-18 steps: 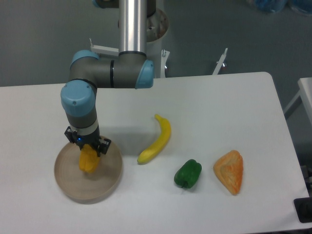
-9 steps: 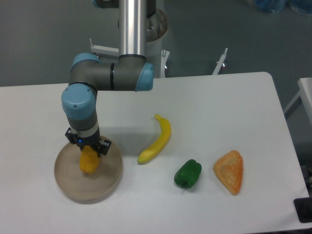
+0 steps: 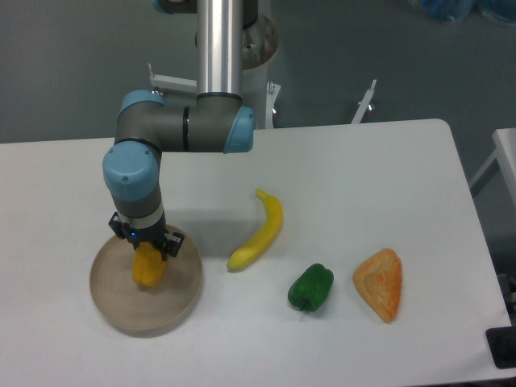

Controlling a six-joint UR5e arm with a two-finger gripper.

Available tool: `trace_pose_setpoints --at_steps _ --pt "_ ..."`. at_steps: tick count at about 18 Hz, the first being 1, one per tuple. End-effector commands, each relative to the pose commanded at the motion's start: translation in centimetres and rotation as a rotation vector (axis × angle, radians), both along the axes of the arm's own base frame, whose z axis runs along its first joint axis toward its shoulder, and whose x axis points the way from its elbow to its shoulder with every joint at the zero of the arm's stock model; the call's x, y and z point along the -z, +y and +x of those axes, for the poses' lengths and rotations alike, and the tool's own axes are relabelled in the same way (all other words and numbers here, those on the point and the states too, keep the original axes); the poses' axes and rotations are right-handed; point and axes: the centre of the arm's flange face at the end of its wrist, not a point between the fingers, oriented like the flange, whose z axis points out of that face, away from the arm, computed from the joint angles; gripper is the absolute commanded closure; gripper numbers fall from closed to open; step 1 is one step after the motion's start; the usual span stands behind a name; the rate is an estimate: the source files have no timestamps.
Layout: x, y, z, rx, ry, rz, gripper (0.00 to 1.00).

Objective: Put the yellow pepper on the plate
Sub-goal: 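Open the gripper to release the yellow pepper on the plate, then raise the open gripper up away from the pepper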

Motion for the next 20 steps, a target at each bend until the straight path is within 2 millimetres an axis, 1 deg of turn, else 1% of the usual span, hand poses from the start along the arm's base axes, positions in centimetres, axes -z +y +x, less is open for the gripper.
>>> trace_pose_setpoints --at_steps 1,2,3,4,7,10,12,13,15,17,20 --pt "0.0 0.0 0.0 0.000 0.003 0.001 0.19" --pt "-0.1 0.0 0.0 0.000 0.004 0.002 0.08" --pt "-0.3 0.0 -0.1 -0.002 0.005 0.005 0.03" --pt "-0.4 0.0 0.0 0.000 0.007 0.006 0.01" --pt "-0.7 -0.1 -0.1 -0.002 0.008 0.011 0.00" --pt "-1.6 0.0 -0.5 -0.003 0.010 0.026 0.00" --pt "-3.2 -0.1 -0.9 0.000 0.019 0.049 0.00" --pt "-3.4 -0.2 -1.6 -0.007 0.023 0.050 0.00" --pt "-5.0 -1.1 -4.9 -0.047 0.058 0.060 0.00" --pt "-6.4 -2.2 -8.1 -0.034 0.085 0.069 0.00" --pt "-7.3 -3.7 -13.0 0.027 0.107 0.070 0.00"
